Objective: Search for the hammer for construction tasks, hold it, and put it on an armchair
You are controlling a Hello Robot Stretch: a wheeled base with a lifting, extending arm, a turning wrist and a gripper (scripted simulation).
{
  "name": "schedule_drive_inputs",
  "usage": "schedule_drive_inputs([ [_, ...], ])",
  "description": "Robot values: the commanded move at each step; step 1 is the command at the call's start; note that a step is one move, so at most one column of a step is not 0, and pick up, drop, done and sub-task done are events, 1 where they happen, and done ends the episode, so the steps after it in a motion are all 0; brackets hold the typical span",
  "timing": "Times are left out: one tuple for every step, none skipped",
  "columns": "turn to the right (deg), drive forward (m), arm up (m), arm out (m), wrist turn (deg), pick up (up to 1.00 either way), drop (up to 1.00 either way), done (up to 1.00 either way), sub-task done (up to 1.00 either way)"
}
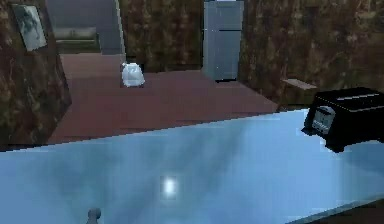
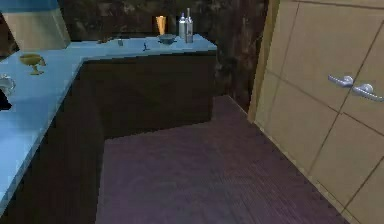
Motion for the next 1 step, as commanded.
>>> schedule_drive_inputs([
  [-45.0, 0.0, 0.0, 0.0, 0.0, 0.0, 0.0, 0.0, 0.0],
])
